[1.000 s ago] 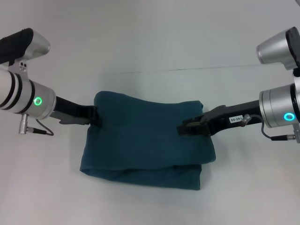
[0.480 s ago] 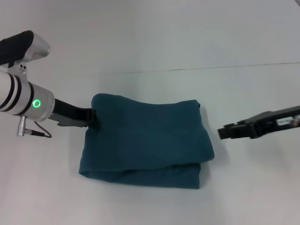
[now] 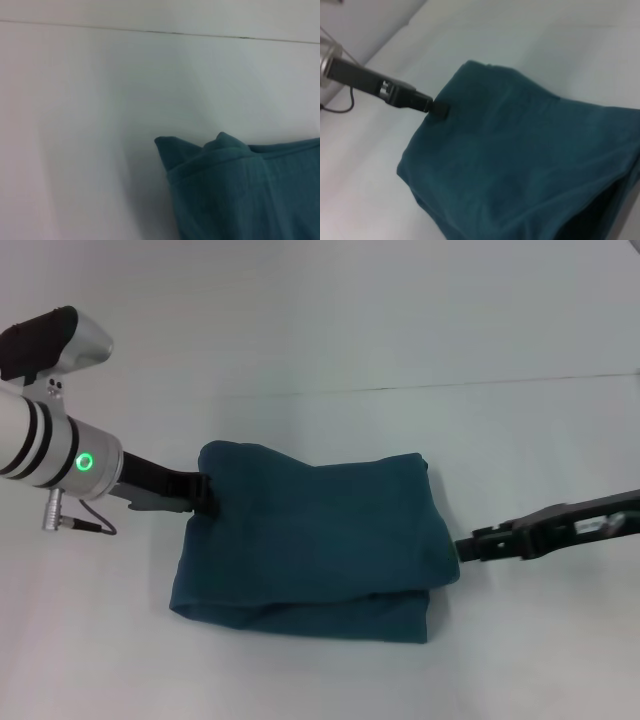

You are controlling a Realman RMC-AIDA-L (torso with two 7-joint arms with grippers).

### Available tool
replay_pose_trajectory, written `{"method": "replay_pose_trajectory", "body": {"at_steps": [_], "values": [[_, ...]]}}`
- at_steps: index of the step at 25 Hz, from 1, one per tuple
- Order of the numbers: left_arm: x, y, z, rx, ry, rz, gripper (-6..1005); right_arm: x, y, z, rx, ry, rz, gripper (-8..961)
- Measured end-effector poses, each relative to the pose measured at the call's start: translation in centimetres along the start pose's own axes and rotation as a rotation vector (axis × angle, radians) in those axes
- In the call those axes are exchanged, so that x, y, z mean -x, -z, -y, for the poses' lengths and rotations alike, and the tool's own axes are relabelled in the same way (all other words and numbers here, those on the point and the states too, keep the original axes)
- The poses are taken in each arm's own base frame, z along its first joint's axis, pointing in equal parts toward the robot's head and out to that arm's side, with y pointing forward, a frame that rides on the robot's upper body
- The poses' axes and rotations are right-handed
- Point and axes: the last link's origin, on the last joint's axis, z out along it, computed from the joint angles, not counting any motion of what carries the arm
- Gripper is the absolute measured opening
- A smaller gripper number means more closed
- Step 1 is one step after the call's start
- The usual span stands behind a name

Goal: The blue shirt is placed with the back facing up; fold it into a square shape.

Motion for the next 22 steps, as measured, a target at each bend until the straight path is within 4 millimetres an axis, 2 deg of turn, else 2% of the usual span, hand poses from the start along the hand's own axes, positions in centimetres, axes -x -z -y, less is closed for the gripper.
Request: {"method": "replay_pose_trajectory", "body": {"at_steps": [10, 22], "values": [[0.0, 0.0, -0.1, 0.002, 0.000, 0.001, 21, 0.5, -3.4, -1.1, 0.018, 0.048, -0.050, 459], [-0.1, 0.0, -0.2, 0.006, 0.001, 0.001, 23, 0.1, -4.2, -1.0, -0.022, 0.037, -0.094, 445]]}}
